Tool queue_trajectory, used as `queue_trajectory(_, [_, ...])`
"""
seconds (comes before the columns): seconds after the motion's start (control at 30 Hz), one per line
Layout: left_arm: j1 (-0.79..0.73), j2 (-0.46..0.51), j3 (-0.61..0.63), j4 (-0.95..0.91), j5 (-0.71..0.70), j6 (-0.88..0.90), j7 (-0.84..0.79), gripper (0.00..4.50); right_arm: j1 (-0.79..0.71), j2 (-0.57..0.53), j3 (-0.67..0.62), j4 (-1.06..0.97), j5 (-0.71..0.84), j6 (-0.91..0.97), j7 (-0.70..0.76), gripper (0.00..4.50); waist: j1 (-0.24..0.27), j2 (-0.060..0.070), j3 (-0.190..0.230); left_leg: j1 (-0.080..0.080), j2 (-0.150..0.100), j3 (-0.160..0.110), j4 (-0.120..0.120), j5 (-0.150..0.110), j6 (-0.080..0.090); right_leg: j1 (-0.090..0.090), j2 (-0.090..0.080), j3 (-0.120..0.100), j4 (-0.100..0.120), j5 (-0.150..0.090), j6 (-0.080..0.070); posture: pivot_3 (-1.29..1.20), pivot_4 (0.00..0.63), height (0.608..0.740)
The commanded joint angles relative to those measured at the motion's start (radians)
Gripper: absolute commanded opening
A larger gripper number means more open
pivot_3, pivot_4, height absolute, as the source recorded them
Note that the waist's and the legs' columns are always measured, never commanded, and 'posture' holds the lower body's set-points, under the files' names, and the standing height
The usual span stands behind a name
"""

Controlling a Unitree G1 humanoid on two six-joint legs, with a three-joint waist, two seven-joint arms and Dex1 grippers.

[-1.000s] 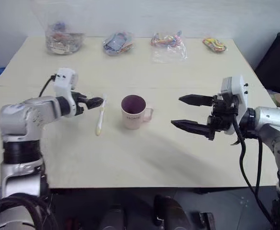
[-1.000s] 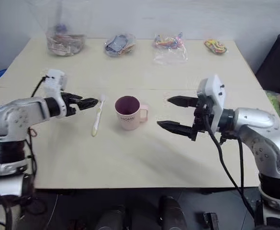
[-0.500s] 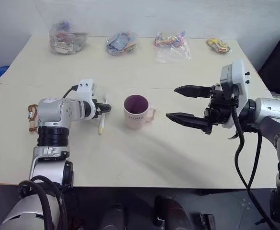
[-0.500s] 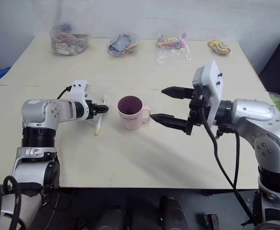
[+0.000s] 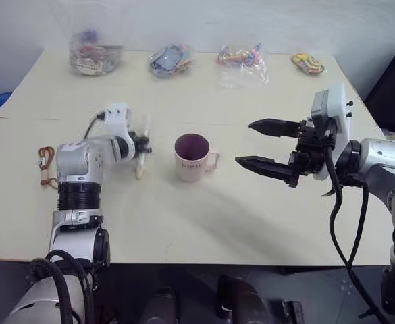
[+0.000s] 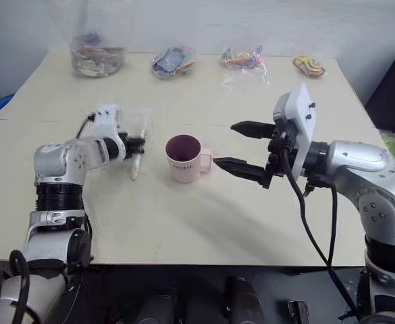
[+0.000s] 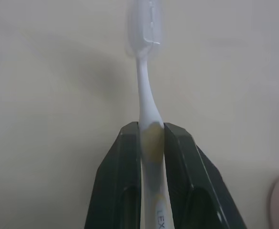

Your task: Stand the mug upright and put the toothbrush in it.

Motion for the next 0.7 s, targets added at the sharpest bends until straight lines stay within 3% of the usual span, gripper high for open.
queue_trajectory(0.03, [-0.067, -0.016, 0.085, -0.149, -0.141, -0.176, -0.156, 0.38, -0.002, -0.010, -0.039, -0.042, 0.012, -0.011, -0.034, 4.50, 0.001, 0.000, 0.000, -0.001, 0.000, 0.000, 0.000, 0.000, 0.000, 0.000, 0.000, -0.001, 0.000, 0.000, 0.000, 0.00, 0.150, 0.740])
queue_trajectory(0.13, [-0.054, -0.019, 0.064, -0.243, -0.223, -0.201, -0.281, 0.38, 0.007, -0.013, -0.042, -0.044, 0.014, -0.010, -0.047, 4.50, 0.000, 0.000, 0.000, -0.001, -0.001, -0.001, 0.001, 0.000, 0.000, 0.000, -0.001, -0.001, -0.001, 0.000, 0.000, 0.00, 0.150, 0.740])
queue_trajectory(0.27, [-0.025, -0.055, 0.017, -0.301, -0.270, -0.202, -0.325, 0.38, 0.017, -0.016, -0.046, -0.047, 0.017, -0.011, -0.061, 4.50, 0.000, 0.000, 0.000, -0.001, -0.001, -0.001, 0.001, 0.000, 0.000, 0.000, -0.001, -0.001, 0.000, 0.000, 0.000, 0.00, 0.150, 0.740])
queue_trajectory(0.43, [0.025, -0.125, -0.067, -0.304, -0.224, -0.287, -0.321, 0.38, 0.019, -0.003, -0.056, -0.052, 0.035, -0.003, -0.098, 4.50, 0.000, 0.000, 0.000, 0.000, -0.001, -0.001, 0.001, 0.000, 0.000, 0.001, -0.001, -0.001, 0.000, 0.000, 0.000, 0.00, 0.150, 0.740])
queue_trajectory(0.6, [0.067, -0.135, -0.124, -0.252, -0.160, -0.398, -0.343, 0.38, 0.029, -0.008, -0.065, -0.065, 0.057, 0.000, -0.121, 4.50, 0.000, 0.000, 0.000, -0.001, -0.001, -0.001, 0.001, 0.000, 0.000, 0.001, 0.000, -0.001, 0.000, 0.000, 0.000, 0.00, 0.150, 0.740])
queue_trajectory(0.7, [0.090, -0.127, -0.122, -0.264, -0.196, -0.385, -0.385, 1.29, 0.032, -0.012, -0.073, -0.062, 0.065, -0.002, -0.130, 4.50, 0.000, 0.000, 0.000, -0.001, 0.000, -0.001, 0.001, 0.000, 0.000, 0.001, 0.000, -0.001, 0.000, 0.000, 0.000, 0.00, 0.150, 0.740])
